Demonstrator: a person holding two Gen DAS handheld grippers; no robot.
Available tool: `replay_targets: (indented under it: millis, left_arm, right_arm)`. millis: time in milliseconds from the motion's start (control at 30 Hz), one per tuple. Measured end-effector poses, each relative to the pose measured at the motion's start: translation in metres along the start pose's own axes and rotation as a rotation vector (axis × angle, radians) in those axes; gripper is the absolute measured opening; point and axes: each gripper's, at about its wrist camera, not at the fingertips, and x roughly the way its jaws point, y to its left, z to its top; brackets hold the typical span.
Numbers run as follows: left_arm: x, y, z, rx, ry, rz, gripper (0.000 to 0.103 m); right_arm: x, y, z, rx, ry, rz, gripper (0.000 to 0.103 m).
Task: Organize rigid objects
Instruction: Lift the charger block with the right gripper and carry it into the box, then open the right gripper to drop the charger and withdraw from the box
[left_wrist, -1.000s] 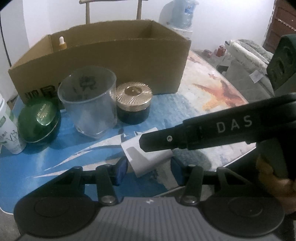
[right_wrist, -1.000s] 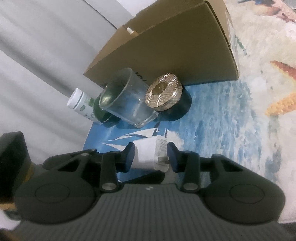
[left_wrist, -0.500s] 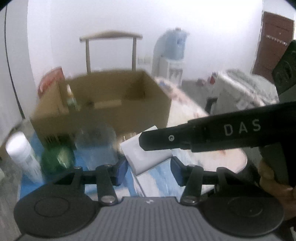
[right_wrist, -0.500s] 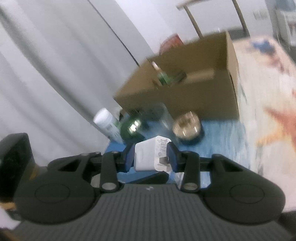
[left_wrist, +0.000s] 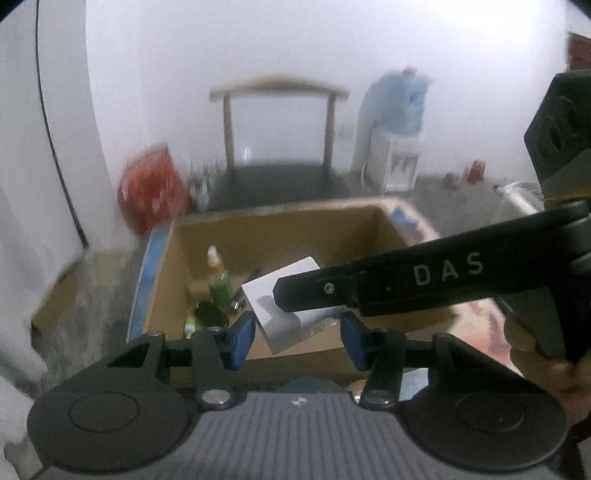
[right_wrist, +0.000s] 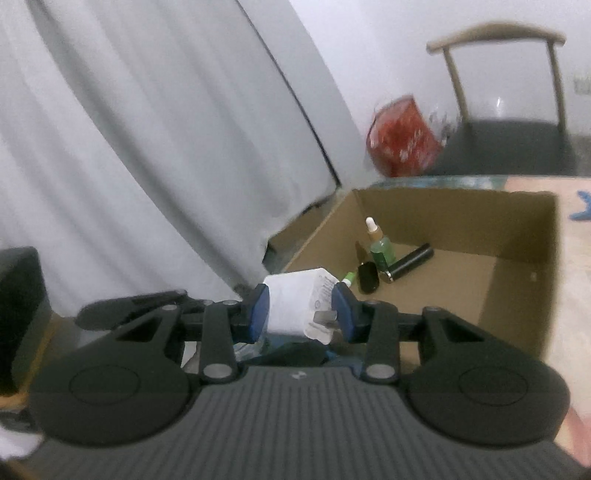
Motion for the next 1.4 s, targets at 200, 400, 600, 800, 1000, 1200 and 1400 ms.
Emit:
replay_targets:
  millis: [200,400,600,800,1000,1200,1400]
  left_arm:
    - [0.078,0.045,0.02,-0.108,0.208,-0.032,0.052]
    - [0.119,0.065,0.017,-0.155,0.334,-0.03,0.052]
    - [0.134,0.065,0.012,-0.13,0.394,0.024,0.051]
    - [0.142,0.07,0.011,-0.125,0.412,0.072,0.051]
    - [0.134,0.071,0.016,-0.129,0.382,0.086,0.053]
    - [0.101,0.06,0.018,-0.109,0.29,0.099,0.058]
    - [0.019,0.036,0.005,-0.124,0.081,0.055,0.06]
  right_arm:
    - [0.087,-0.05,0.034,0.153,0.211,0.023,0.038]
    - [0.14,-0.081,0.036,0.226,0.356,0.03,0.038]
    - [0.169,-0.093,0.029,0.271,0.447,0.029,0.038]
    - [0.196,-0.098,0.026,0.3,0.512,0.033,0.041]
    - [0.211,-0.104,0.018,0.344,0.553,0.05,0.045]
    - [0.185,-0.1,0.022,0.349,0.471,0.057,0.049]
    - [0.092,-0.091,0.017,0.324,0.26,0.13,0.051]
